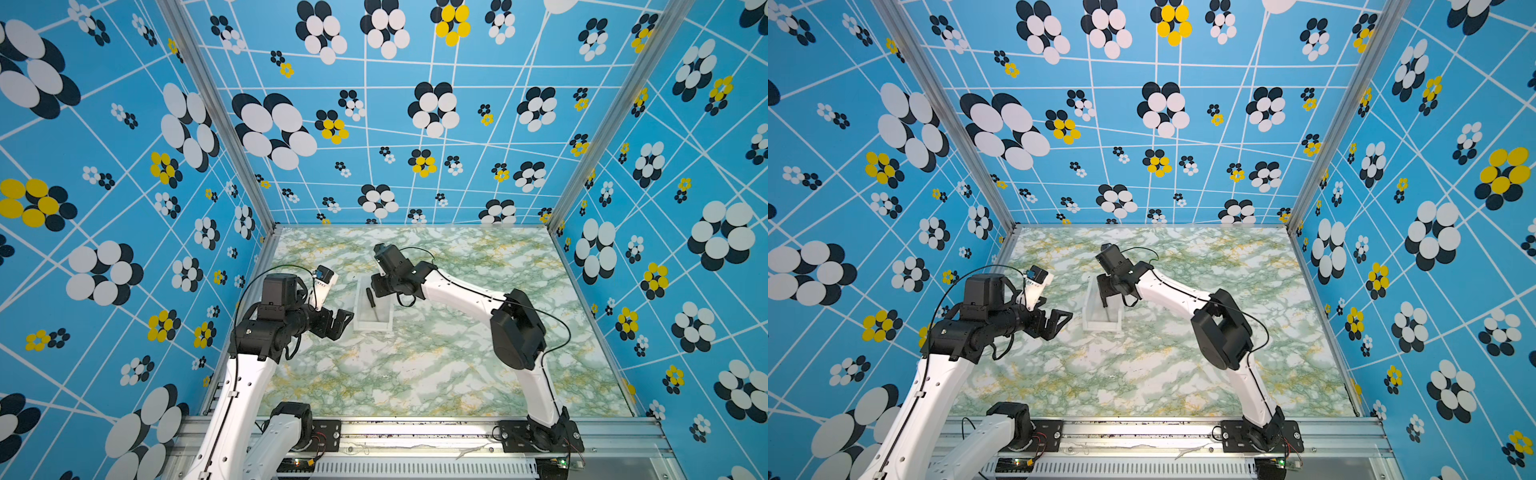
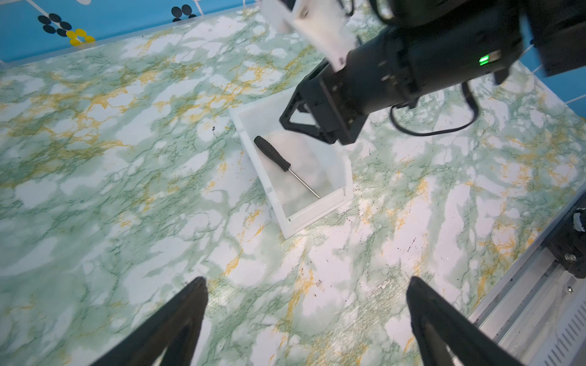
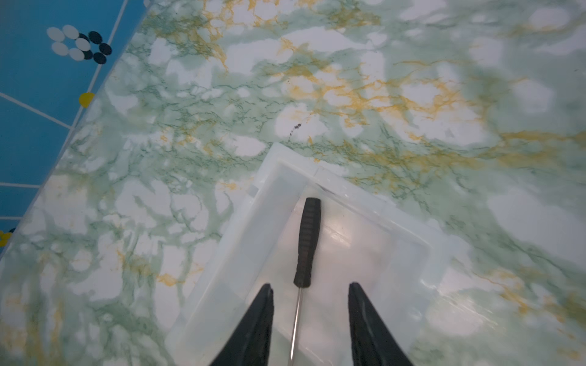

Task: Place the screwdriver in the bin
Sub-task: 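Raise the right gripper out of the bin and draw it back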

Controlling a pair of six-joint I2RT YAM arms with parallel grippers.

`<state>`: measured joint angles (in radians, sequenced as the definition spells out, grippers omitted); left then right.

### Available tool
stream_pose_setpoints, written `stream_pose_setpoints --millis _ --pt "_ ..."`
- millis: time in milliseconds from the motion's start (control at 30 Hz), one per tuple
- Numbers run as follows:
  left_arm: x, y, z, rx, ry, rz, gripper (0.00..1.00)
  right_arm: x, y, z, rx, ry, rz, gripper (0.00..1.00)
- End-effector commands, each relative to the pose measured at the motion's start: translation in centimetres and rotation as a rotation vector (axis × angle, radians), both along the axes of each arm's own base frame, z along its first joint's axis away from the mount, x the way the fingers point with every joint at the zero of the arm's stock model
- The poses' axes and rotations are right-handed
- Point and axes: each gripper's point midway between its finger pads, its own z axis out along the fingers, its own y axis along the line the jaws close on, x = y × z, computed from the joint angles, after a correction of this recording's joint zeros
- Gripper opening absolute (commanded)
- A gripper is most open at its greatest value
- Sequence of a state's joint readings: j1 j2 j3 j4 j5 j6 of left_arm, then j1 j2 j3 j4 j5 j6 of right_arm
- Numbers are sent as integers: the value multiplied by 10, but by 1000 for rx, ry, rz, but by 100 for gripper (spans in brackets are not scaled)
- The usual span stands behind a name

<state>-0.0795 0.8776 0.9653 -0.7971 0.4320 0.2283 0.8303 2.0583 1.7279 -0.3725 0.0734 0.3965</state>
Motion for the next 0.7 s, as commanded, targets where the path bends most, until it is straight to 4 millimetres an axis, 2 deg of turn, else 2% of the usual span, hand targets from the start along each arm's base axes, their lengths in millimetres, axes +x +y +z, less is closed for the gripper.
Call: stream_pose_setpoints --millis 0,100,233,400,533,667 --pt "4 9 -6 25 -11 50 99 12 -36 56 133 -118 -94 57" --pt "9 13 -7 38 -7 80 99 13 -84 72 220 -153 -188 70" --pt "16 20 -3 54 -5 122 99 10 -147 83 240 -212 -297 99" --pt "26 30 3 86 -18 179 99 -3 -216 89 64 -361 -445 99" --pt "38 38 -1 104 -7 234 99 -23 -240 95 -13 -483 -412 99" --pt "54 50 -8 106 14 333 99 -39 -260 88 -63 -552 -423 99"
